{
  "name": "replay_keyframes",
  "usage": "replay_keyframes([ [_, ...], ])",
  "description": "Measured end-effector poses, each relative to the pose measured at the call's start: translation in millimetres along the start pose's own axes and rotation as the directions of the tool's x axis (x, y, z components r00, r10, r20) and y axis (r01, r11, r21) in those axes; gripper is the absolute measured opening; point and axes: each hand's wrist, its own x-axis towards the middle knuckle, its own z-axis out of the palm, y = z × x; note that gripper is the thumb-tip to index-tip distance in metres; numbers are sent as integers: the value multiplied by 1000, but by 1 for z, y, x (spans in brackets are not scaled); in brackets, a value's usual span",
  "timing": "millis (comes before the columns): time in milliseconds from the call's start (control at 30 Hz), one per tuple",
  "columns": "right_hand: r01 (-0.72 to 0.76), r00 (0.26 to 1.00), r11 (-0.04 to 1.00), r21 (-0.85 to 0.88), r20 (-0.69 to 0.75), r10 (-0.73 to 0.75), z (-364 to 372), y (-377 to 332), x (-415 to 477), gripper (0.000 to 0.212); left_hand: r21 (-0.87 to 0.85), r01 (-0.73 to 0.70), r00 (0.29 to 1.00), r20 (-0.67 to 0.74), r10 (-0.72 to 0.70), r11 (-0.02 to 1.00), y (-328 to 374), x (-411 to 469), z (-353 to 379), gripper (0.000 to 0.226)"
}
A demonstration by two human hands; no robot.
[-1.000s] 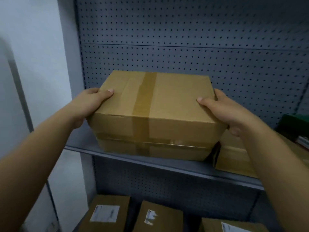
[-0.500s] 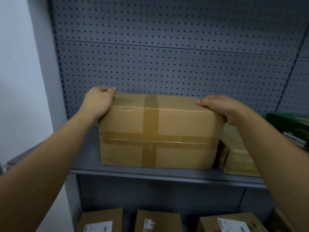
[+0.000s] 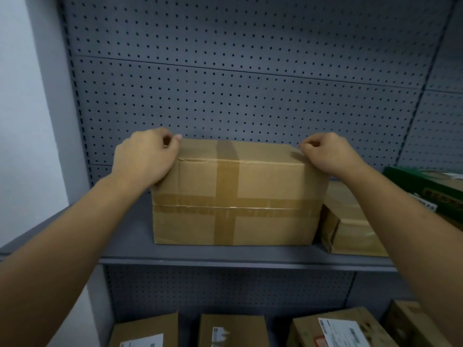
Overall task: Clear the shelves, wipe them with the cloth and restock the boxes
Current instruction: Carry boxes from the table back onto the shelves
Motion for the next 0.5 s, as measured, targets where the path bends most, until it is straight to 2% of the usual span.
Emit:
replay_keyframes([
  [133,112,993,989,-95,-12,-114,-3,-9,-23,27,53,-143,990,28,141,988,10,-24,-6,41],
  [267,169,986,980,-105,16,-168,-8,-10,-51,31,0,-268,963,9,268,964,25,-45,-10,33],
  [500,144,989,970,-197,-3,-148,-26,14,-86,31,-125,-403,911,40,410,907,65,-72,3,30],
])
